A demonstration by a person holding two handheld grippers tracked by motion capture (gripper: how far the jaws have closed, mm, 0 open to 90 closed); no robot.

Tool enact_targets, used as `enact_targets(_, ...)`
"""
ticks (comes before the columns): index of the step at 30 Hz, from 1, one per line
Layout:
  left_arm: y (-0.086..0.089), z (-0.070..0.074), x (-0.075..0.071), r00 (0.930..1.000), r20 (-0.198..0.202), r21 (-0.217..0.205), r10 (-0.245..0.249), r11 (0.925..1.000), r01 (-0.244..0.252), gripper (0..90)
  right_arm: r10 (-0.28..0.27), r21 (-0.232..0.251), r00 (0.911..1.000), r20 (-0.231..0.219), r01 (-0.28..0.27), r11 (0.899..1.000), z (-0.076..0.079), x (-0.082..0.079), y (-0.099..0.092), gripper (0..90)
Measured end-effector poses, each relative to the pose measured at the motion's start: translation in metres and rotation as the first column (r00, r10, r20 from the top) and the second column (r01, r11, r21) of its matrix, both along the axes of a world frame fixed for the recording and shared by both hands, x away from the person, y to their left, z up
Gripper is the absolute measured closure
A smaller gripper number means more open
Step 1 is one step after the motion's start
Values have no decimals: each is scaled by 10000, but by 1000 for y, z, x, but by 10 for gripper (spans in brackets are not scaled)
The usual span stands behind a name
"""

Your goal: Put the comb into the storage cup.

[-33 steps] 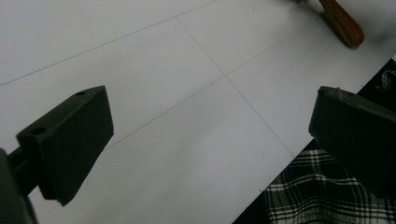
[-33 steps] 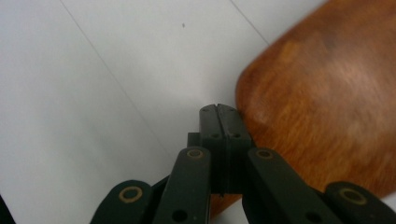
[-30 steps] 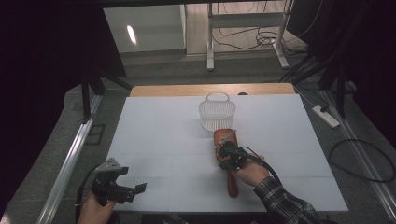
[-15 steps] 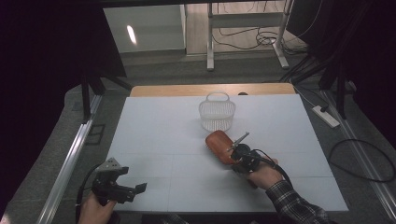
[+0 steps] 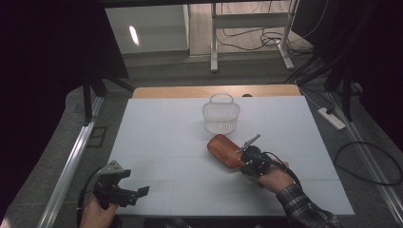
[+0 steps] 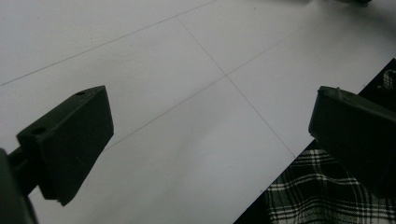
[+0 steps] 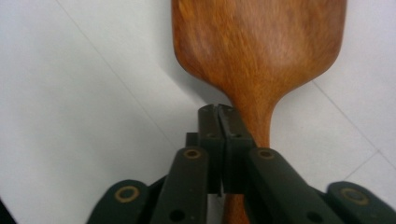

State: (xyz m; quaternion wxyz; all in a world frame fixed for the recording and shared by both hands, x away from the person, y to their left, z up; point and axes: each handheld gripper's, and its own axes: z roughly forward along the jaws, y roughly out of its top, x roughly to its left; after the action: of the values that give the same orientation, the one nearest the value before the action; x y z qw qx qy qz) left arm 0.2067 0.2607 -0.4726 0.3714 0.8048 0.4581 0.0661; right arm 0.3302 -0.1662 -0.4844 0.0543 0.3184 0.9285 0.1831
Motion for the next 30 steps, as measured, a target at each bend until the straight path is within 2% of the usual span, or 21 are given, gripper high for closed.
enact_targets(5, -1, 0, 0, 10000, 0, 33, 17, 10000, -17, 8, 83, 170, 9993, 355, -89, 9998, 9, -5, 0, 793)
enact_targets(11, -1, 0, 0, 10000, 3, 32, 16, 10000, -16, 8, 111, 129, 9972, 743, -121, 9998, 15, -9, 0, 676)
enact_targets(17, 0, 0, 0, 10000, 1, 21, 14, 10000, -14, 8, 105, 145, 9963, 858, -117, 9998, 18, -10, 0, 573)
enact_targets(26, 0, 0, 0, 10000, -6, -3, -11, 10000, 11, 9, -193, -2, 9916, 1278, 195, 9998, 21, -5, -5, 312)
enact_targets(30, 0, 0, 0, 10000, -9, -14, -17, 10000, 16, 9, -511, 134, 9902, 1302, 498, 9987, 22, -2, -9, 217)
